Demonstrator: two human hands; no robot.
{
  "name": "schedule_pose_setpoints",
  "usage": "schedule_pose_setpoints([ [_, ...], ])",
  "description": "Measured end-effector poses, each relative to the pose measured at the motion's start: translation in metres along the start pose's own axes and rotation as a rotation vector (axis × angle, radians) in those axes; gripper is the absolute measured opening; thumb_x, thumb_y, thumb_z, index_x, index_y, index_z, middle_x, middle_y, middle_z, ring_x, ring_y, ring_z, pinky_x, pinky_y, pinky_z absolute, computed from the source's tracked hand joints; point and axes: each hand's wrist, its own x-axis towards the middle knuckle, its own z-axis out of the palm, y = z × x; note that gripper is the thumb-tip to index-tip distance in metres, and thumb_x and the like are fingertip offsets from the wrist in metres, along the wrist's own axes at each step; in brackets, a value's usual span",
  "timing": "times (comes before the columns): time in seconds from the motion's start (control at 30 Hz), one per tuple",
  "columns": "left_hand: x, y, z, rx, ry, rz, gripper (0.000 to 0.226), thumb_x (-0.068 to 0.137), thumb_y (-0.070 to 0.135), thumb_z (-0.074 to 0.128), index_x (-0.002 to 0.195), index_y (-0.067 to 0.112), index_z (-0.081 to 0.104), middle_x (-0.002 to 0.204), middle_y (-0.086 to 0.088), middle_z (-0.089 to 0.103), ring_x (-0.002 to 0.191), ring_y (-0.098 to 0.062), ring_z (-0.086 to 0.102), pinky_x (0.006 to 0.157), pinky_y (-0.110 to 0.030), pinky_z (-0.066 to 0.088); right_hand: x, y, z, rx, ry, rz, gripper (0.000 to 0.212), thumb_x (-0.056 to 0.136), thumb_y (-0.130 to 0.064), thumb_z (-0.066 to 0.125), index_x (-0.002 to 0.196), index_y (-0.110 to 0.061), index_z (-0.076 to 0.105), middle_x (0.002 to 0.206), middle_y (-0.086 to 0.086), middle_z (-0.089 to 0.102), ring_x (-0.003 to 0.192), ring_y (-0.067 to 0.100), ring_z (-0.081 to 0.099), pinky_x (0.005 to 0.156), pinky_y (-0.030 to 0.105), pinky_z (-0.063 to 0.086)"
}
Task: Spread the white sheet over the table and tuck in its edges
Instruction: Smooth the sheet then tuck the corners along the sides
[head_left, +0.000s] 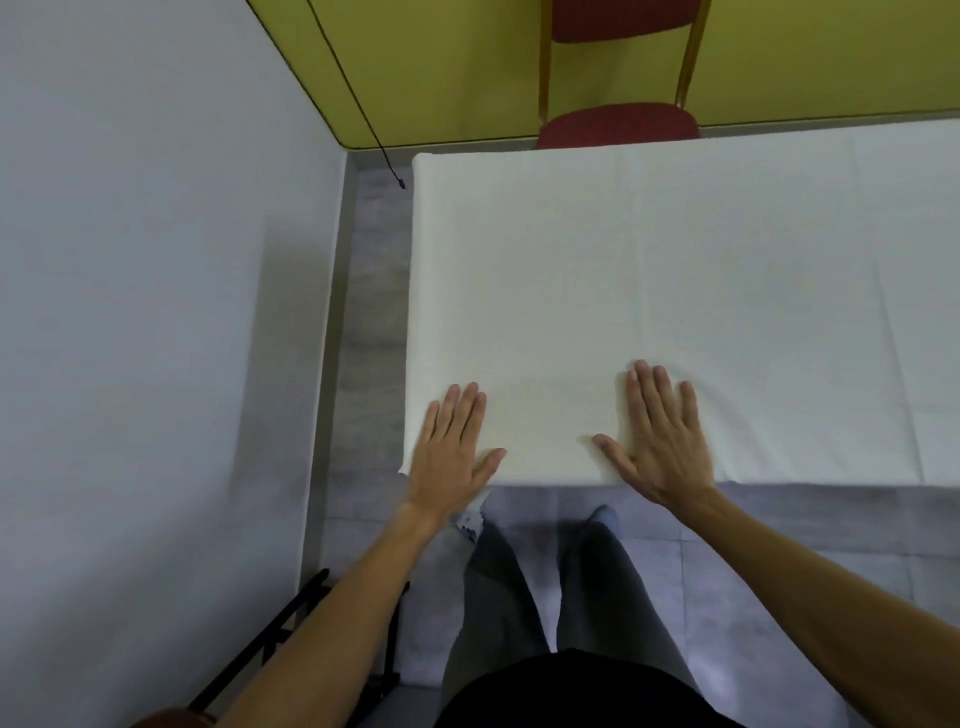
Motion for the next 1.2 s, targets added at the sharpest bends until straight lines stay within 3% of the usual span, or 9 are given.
schedule_pose_setpoints([
  [0.2,-0.05,-0.04,0.003,-0.081,0.055,-0.023,0.096,0.094,0.069,0.042,0.155,0.0,0.016,0.166,-0.015,0.005,0.154,-0.028,0.001,0.124,-0.052,0.012,0.001,-0.013,-0.005,0.013,-0.036,0.044,0.098,0.096,-0.072,0.02,0.16,0.001,0.008,0.17,0.017,0.002,0.157,0.035,0.002,0.124,0.061,0.012],
  [0.3,-0.066,-0.046,0.011,-0.312,0.134,-0.074,0.098,0.092,0.054,0.062,0.156,0.001,0.011,0.167,-0.01,0.001,0.154,-0.024,0.006,0.123,-0.04,0.02,0.015,-0.054,-0.005,0.037,-0.068,0.018,0.104,0.093,-0.076,0.023,0.159,0.003,0.006,0.169,0.021,0.001,0.157,0.037,0.002,0.124,0.062,0.007],
  [0.43,-0.074,-0.049,0.019,-0.59,0.189,-0.134,0.1,0.09,0.038,0.068,0.157,0.01,-0.002,0.166,0.0,-0.009,0.152,-0.014,0.009,0.119,-0.028,0.025,0.032,-0.133,0.004,-0.001,-0.078,-0.19,0.105,0.095,-0.076,0.025,0.158,0.005,0.01,0.168,0.022,0.004,0.156,0.038,0.004,0.124,0.059,0.009],
  [0.53,-0.074,-0.057,0.021,-0.705,0.171,-0.278,0.098,0.089,0.04,0.07,0.157,0.008,0.006,0.164,-0.012,0.016,0.143,-0.018,0.031,0.108,-0.026,0.035,0.042,-0.18,0.009,-0.018,-0.072,-0.337,0.105,0.095,-0.078,0.027,0.158,0.005,0.013,0.168,0.022,0.006,0.156,0.038,0.005,0.125,0.058,0.009],
  [0.67,-0.073,-0.074,0.032,-0.769,0.169,-0.346,0.051,0.093,0.036,0.065,0.136,0.01,0.055,0.13,-0.01,0.063,0.114,-0.026,0.062,0.093,-0.02,0.04,0.058,-0.216,0.011,-0.048,-0.091,-0.458,0.104,0.095,-0.077,0.033,0.159,0.002,0.012,0.169,0.02,0.005,0.157,0.036,0.002,0.126,0.056,0.005],
  [0.77,-0.07,-0.079,0.042,-0.859,0.202,-0.355,0.036,0.093,0.037,0.064,0.119,0.011,0.064,0.113,-0.007,0.069,0.099,-0.022,0.067,0.088,-0.028,0.052,0.069,-0.213,0.01,-0.071,-0.117,-0.501,0.107,0.093,-0.081,0.025,0.16,0.001,0.01,0.169,0.019,0.002,0.157,0.035,0.001,0.125,0.06,0.009],
  [0.87,-0.07,-0.084,0.045,-0.903,0.175,-0.37,0.041,0.091,0.047,0.064,0.117,0.015,0.063,0.113,-0.004,0.068,0.098,-0.017,0.066,0.09,-0.028,0.053,0.081,-0.209,0.003,-0.033,-0.142,-0.53,0.112,0.089,-0.086,0.025,0.161,-0.002,0.005,0.17,0.015,-0.004,0.157,0.032,-0.004,0.126,0.058,0.003],
  [1.07,-0.063,-0.101,0.044,-0.868,0.146,-0.269,0.043,0.087,0.042,0.068,0.109,0.005,0.066,0.108,-0.01,0.069,0.095,-0.023,0.066,0.085,-0.034,0.055,0.098,-0.224,0.007,0.133,-0.112,-0.169,0.09,0.098,-0.071,0.006,0.162,-0.009,-0.003,0.171,0.008,-0.007,0.157,0.023,-0.01,0.128,0.048,-0.003],
  [1.2,-0.059,-0.109,0.039,-0.791,0.034,-0.214,0.043,0.087,0.037,0.07,0.114,0.004,0.065,0.114,-0.013,0.067,0.101,-0.028,0.065,0.09,-0.034,0.05,0.092,-0.257,0.015,0.192,-0.02,0.067,0.077,0.104,-0.056,0.007,0.161,-0.005,0.005,0.17,0.012,0.003,0.158,0.027,-0.002,0.128,0.049,-0.001],
])
